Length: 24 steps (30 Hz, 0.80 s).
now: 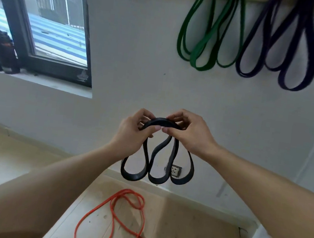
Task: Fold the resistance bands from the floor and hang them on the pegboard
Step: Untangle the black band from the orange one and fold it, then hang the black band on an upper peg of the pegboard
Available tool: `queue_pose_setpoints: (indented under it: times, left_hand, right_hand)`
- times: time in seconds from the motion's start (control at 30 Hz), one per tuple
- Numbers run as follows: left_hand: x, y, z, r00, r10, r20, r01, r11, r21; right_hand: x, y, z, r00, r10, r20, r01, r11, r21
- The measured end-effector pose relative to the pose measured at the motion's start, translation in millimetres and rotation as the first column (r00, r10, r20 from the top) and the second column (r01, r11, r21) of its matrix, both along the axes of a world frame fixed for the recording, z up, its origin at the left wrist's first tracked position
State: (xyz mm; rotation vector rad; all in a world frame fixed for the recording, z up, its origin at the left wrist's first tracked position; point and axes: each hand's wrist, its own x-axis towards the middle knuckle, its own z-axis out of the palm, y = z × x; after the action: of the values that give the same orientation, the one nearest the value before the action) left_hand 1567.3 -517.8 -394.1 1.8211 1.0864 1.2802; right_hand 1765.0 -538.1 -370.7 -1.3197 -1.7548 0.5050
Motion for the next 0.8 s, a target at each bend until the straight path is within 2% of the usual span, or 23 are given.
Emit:
queue_pose_setpoints:
  times: [0.1,0.23,0.37,0.47,0.53,0.63,0.8]
  left_hand:
    - [14.0,-1.2,28.9,1.0,0.0,-0.001,0.0,0.998,0.062]
    - [27.4,-6.0,66.0,0.999,-0.034,-0.015,0.035,0.99,0.134]
    - [36.8,-16.4,101.0,0.997,0.006,-0.071,0.014,0.96,0.28]
    - [41.5,-24.9,136.2,0.979,0.095,-0.178,-0.013,0.91,0.414]
    - [44.3,-31.7,162.1,0.968,0.154,-0.197,-0.035,0.863,0.504]
    - [51.3,-39.4,199.6,0.953,0.229,-0.197,-0.066,0.793,0.605]
    - [68.6,-42.6,248.0,0.962,0.24,-0.129,-0.09,0.727,0.681]
  right_hand:
    - [6.5,-6.9,25.1,0.988,-0.098,0.118,0.08,0.986,0.144]
    - [14.4,-20.4,60.0,0.993,-0.111,0.049,0.101,0.979,0.179]
    - [22.1,-31.1,99.6,0.989,-0.113,-0.092,0.13,0.971,0.202]
    - [26.6,-41.2,132.3,0.984,-0.14,-0.108,0.166,0.942,0.293]
    - [29.0,-48.5,154.8,0.982,-0.158,-0.1,0.183,0.92,0.348]
    - [33.7,-58.9,187.4,0.981,-0.165,-0.105,0.193,0.902,0.387]
    - [47.0,-73.3,235.6,0.981,-0.192,-0.033,0.187,0.881,0.435]
